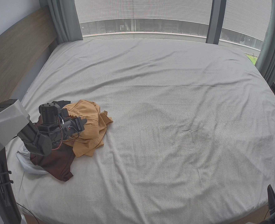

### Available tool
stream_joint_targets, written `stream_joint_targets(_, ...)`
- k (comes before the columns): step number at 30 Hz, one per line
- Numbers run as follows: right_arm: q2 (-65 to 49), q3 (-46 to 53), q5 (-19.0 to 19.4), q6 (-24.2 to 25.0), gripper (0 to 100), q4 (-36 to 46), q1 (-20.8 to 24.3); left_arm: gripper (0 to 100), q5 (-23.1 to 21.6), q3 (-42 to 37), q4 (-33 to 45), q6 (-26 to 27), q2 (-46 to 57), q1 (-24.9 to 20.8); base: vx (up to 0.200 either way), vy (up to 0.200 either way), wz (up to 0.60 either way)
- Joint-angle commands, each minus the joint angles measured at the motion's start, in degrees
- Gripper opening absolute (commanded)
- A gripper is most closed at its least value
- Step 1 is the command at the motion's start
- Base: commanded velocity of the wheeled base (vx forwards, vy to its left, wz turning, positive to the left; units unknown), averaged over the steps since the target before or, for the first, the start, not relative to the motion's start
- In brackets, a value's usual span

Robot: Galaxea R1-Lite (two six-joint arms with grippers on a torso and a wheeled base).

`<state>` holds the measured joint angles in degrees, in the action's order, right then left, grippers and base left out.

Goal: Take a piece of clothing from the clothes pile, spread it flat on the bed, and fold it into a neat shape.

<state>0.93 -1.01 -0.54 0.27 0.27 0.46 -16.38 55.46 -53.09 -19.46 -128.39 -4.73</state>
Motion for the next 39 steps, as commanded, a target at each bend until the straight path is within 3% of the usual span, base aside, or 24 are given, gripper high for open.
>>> stream_joint_targets(1, -0.9, 0.9, 0.0, 0.0, 100, 0.0, 0.0, 0, -0.1, -0.2, -0.2, -0.7, 0.2, -0.2, 0.000, 0.000, 0.00)
stream_joint_targets(7, -0.9, 0.9, 0.0, 0.0, 100, 0.0, 0.0, 0, -0.5, -1.8, -2.5, -3.9, 0.9, -0.6, 0.000, 0.000, 0.00)
stream_joint_targets(13, -0.9, 0.9, 0.0, 0.0, 100, 0.1, 0.0, 0, -0.8, -3.0, -5.6, -11.3, 2.8, -1.8, 0.000, 0.000, 0.00)
stream_joint_targets(20, -0.9, 0.9, 0.0, 0.0, 100, 0.1, 0.0, 0, -2.6, -4.9, -6.0, -13.6, 4.6, -1.9, 0.000, 0.000, 0.00)
stream_joint_targets(22, -0.9, 0.9, 0.0, 0.0, 100, 0.1, 0.0, 0, -2.7, -5.6, -6.1, -17.5, 6.2, -2.7, 0.000, 0.000, 0.00)
stream_joint_targets(29, -0.9, 0.9, 0.0, 0.0, 100, 0.1, 0.0, 0, -4.3, -7.2, -6.1, -22.0, 9.2, -4.1, 0.000, 0.000, 0.00)
stream_joint_targets(33, -0.9, 0.9, 0.0, 0.0, 100, 0.1, 0.0, 0, -4.4, -7.6, -6.1, -28.4, 12.4, -5.8, 0.000, 0.000, 0.00)
stream_joint_targets(39, -0.9, 0.9, 0.0, 0.0, 100, 0.1, 0.0, 0, -8.7, -10.3, -5.4, -33.5, 18.1, -7.0, 0.000, 0.000, 0.00)
